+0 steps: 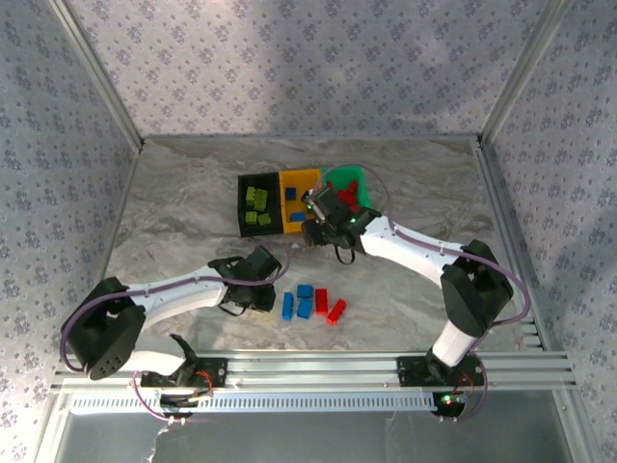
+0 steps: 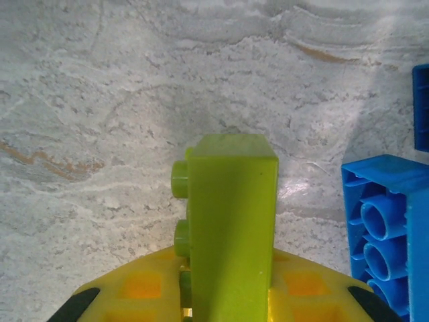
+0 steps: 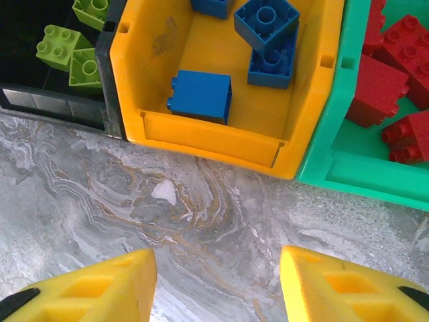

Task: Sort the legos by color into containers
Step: Pick up the lego from the middle-left of the table, then place the lego in the container.

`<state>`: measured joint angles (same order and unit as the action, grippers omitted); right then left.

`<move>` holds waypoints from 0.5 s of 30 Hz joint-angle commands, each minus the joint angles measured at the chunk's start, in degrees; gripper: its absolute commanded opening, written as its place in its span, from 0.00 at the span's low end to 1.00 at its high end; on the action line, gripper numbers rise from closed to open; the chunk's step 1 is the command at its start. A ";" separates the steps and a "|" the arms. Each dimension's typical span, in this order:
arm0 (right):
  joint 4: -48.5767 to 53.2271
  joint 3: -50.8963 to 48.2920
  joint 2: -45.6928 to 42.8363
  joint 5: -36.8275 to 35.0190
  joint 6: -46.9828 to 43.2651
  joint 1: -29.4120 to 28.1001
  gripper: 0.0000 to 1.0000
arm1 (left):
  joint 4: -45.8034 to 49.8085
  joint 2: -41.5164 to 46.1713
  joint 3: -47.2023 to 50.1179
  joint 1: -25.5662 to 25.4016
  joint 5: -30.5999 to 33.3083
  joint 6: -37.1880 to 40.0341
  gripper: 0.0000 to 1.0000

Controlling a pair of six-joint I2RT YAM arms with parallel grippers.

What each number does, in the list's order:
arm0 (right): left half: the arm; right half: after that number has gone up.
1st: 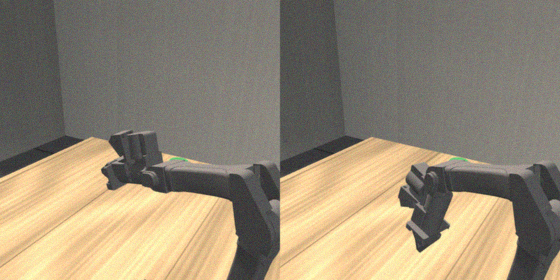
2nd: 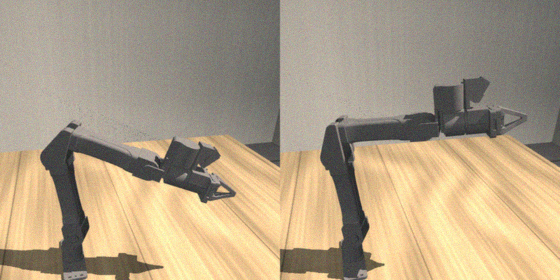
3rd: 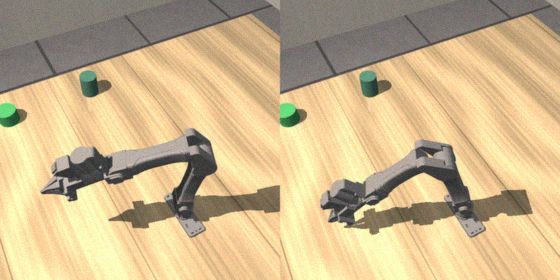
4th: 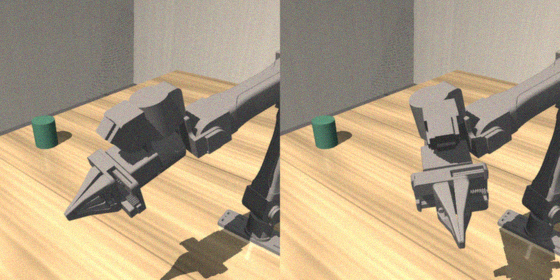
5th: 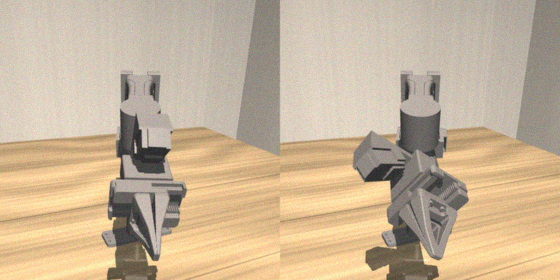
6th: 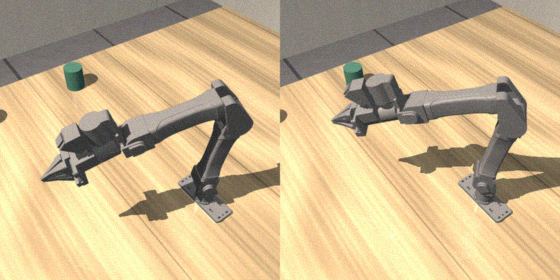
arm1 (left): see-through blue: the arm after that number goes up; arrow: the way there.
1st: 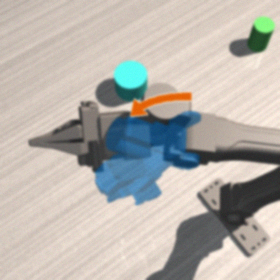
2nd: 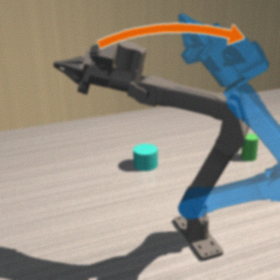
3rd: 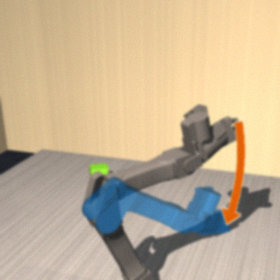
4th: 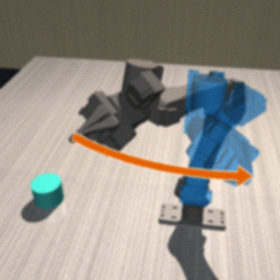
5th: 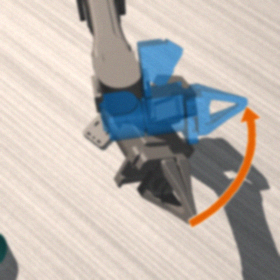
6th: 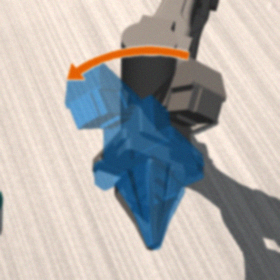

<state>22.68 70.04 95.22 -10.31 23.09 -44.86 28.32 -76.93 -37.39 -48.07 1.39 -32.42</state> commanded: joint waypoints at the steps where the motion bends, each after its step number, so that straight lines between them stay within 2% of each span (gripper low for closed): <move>1: 0.15 -1.22 -2.67 -1.53 0.81 0.45 0.53 | 0.99 1.84 -3.20 -0.10 2.84 -0.62 0.12; 7: -0.42 -6.52 -5.35 -2.04 1.15 1.17 0.53 | 3.61 0.92 -8.54 3.00 5.78 1.07 0.10; 15: -1.65 -13.22 -9.56 -1.67 0.60 2.74 0.53 | 4.51 -2.89 -17.39 11.09 4.13 4.83 0.07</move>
<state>21.65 58.54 88.14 -10.98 23.49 -42.65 30.89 -78.17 -51.22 -39.00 5.61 -30.00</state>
